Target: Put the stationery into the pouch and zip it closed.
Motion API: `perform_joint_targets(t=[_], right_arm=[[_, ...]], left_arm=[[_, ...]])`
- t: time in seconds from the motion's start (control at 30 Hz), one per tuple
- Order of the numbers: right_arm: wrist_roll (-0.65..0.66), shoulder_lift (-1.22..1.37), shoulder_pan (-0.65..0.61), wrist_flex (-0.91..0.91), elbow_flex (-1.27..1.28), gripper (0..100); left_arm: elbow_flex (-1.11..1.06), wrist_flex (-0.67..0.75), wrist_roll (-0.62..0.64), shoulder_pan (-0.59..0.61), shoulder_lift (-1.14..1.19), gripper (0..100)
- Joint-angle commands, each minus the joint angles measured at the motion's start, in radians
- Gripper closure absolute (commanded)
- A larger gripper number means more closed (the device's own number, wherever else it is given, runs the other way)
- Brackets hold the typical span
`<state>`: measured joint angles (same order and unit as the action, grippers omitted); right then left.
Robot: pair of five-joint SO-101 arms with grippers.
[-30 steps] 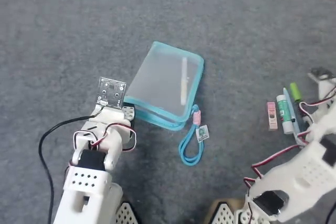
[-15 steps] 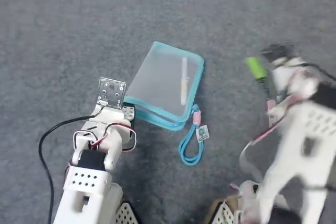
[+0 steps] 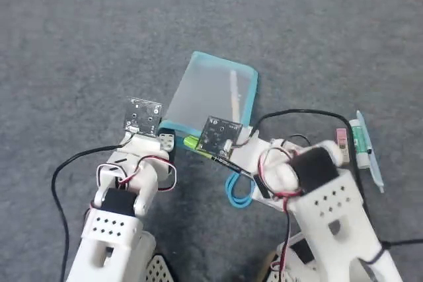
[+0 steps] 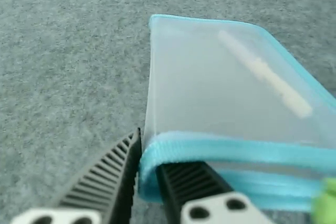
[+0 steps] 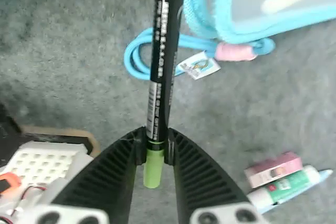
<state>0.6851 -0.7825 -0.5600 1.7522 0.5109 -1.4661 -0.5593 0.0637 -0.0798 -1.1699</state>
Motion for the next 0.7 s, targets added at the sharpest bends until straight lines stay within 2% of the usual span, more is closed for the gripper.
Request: perform_joint_targets(t=[0.0,0.23,0.5,0.67], right_arm=[[-0.077,0.088,-0.018,0.002,-0.003,99.2],[-0.167,0.228,-0.010,-0.058,-0.005,99.2],[-0.359,0.450,0.133,-0.068,-0.186,99.2],[-0.440,0.575,0.170,-0.058,-0.325,99.2]], left_arm=[[0.051,0.037,0.018,-0.037,0.008,99],[0.051,0.037,0.018,-0.043,0.008,99],[0.048,0.040,0.026,-0.049,0.008,99],[0.036,0.041,0.026,-0.135,0.006,99]])
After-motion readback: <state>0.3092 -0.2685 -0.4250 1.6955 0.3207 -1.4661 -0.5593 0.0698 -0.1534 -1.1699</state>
